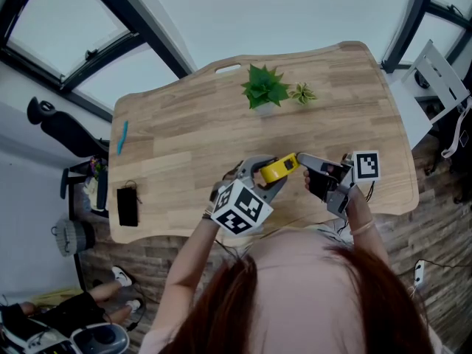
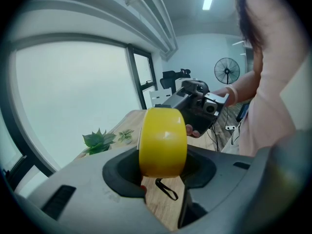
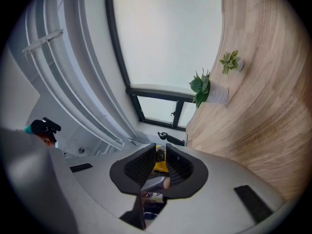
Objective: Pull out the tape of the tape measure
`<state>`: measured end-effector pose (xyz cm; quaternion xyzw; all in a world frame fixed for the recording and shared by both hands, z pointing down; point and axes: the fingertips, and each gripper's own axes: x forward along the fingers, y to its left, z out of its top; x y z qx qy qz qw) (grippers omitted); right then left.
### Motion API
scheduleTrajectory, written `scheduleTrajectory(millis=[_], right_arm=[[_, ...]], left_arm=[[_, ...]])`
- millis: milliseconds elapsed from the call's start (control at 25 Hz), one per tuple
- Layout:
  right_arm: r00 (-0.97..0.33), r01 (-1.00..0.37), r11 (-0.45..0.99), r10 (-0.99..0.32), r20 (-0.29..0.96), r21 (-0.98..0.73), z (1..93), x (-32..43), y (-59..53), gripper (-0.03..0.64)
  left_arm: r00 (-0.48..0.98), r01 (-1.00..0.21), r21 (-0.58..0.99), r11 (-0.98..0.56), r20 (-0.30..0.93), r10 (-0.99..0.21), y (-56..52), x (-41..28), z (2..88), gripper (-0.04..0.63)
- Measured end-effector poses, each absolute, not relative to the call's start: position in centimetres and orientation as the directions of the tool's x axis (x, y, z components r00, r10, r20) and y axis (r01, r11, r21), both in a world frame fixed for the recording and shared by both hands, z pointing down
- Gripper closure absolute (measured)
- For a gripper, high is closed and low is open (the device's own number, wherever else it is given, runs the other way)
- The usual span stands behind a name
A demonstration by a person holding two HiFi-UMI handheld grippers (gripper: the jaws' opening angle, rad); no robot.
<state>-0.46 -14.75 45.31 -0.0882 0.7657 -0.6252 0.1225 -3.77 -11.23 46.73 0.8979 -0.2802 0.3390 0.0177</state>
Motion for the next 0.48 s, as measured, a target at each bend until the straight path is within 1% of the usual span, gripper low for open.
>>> scheduleTrajectory(millis=[320, 480], right_arm=[[-0.94, -0.071, 0.28, -0.339, -0.029, -0.958, 44.8, -0.2, -15.5, 0.574], [-0.941, -0.127, 0.359, -0.338, -0.002, -0.925, 44.0, 0.0, -15.6, 0.575]], left_arm=[[0.605, -0.577, -0.136, -0.806, 0.592, -0.533, -11.3, -4.4, 46.3, 0.431], [0.602, -0.635, -0.102, -0.766, 0.557, -0.572, -11.6, -5.2, 45.5, 0.431]])
